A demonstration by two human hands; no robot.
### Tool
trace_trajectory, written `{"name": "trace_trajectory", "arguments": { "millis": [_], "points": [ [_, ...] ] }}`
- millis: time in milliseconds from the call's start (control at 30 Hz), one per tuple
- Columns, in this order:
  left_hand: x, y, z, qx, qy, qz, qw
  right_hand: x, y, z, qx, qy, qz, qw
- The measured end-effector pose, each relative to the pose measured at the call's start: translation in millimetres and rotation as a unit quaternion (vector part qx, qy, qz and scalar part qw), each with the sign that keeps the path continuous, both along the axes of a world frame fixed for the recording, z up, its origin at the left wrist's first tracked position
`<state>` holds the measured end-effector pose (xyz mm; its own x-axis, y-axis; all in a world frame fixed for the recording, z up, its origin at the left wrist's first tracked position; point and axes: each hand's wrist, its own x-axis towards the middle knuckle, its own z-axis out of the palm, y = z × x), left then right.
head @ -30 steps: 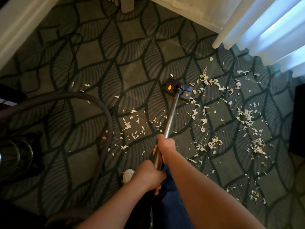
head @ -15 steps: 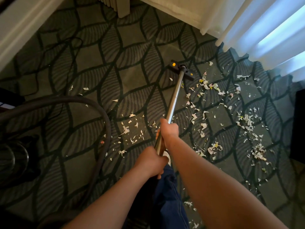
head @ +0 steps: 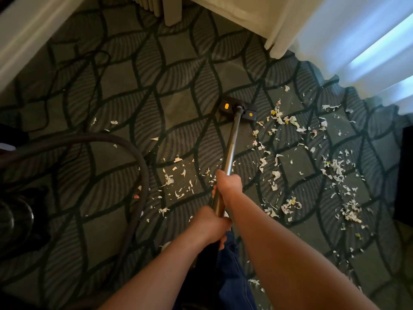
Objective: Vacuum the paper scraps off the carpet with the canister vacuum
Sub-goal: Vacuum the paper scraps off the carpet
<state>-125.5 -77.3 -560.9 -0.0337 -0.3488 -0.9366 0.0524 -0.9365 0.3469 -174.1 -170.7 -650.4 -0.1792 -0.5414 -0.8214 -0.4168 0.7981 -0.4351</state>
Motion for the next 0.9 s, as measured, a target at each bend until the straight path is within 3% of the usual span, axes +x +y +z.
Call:
{"name": "trace_trajectory", "arguments": {
  "millis": [267,900],
  "points": [
    [-7,7,4,0.015,0.026,-0.056,0.998,-22,15,7,0.012,0.039,-0.015,0.999],
    [-24,38,26,0.03,0.003,-0.133,0.991,-45,59,24,0.026,0.025,-0.06,0.998]
  ]
}}
